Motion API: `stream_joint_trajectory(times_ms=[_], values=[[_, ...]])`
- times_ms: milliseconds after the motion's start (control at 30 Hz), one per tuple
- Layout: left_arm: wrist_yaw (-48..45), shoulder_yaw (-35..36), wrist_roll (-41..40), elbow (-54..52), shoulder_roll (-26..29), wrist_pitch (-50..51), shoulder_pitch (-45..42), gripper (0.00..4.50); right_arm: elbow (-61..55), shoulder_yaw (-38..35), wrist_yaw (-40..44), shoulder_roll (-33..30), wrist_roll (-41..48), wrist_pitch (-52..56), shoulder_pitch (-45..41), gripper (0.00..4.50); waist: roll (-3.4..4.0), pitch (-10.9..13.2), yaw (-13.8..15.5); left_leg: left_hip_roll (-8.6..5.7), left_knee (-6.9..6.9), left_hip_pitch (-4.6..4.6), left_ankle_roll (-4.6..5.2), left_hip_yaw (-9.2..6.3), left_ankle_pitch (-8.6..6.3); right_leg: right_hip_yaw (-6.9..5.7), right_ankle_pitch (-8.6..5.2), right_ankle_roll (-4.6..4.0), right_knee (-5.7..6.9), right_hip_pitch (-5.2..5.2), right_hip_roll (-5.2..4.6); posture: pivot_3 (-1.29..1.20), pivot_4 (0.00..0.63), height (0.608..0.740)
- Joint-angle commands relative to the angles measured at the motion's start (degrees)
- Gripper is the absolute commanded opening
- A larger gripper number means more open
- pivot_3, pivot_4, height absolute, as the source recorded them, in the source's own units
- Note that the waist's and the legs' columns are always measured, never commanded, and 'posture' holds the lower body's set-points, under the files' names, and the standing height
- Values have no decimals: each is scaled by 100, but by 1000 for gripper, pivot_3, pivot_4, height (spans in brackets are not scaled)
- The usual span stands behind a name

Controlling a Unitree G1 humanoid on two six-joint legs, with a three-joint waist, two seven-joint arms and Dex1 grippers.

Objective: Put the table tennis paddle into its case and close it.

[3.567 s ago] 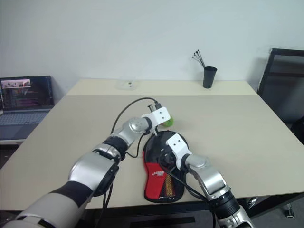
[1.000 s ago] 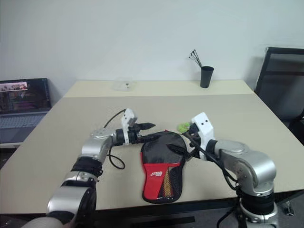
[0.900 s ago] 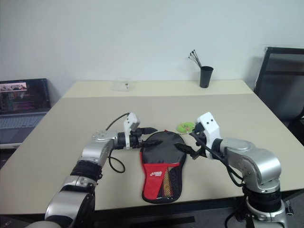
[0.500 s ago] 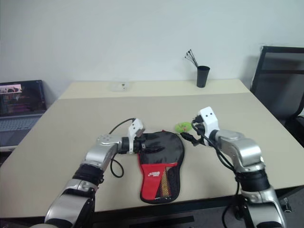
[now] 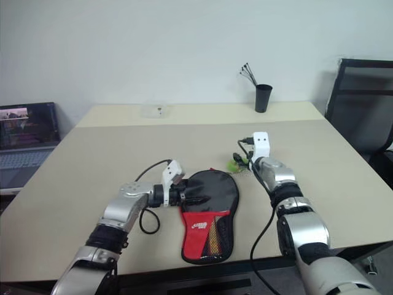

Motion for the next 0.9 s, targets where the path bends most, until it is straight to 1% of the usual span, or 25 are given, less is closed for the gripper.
stream_joint_trajectory(times_ms=[33,267,367,533,667,733,767,900], values=[[124,74,-160,-595,147,224,100,3863,520,-126,-195,176,-148,-505,-287,4500,0,0,0,0,0,1,0,1,0,2,0,0,1,0,0,0,150,740],[265,63,-223,-1048,318,488,327,3863,943,-35,-427,490,-514,-768,-225,4500,3,2,-1,6,0,6,0,0,0,2,0,0,10,-1,-1,0,150,740],[292,29,-239,-1077,342,491,364,3910,971,-42,-460,553,-605,-809,-226,3969,3,2,-1,5,1,7,0,0,0,4,0,0,11,0,-1,0,150,740],[298,-54,-215,-999,315,419,326,3910,970,-189,-496,621,-549,-790,-215,2157,3,2,2,6,1,7,0,0,0,3,0,0,12,0,-1,0,150,740],[291,-128,-198,-924,302,342,300,3910,967,-384,-585,658,-452,-763,-198,812,3,2,5,6,1,7,0,0,0,3,0,0,12,0,-3,0,150,740],[267,-173,-201,-937,306,322,318,3910,963,-480,-614,664,-422,-744,-194,216,3,1,16,5,2,7,0,-1,0,3,0,0,12,1,-3,0,150,740],[252,-190,-212,-946,305,318,322,3910,960,-536,-625,665,-392,-731,-196,16,3,1,25,6,2,8,0,-2,0,2,0,0,12,2,-4,0,150,740],[237,-207,-226,-806,221,214,179,3910,939,-634,-624,663,-357,-702,-196,16,3,1,31,5,2,7,0,0,0,3,0,0,11,3,-10,0,150,740]])
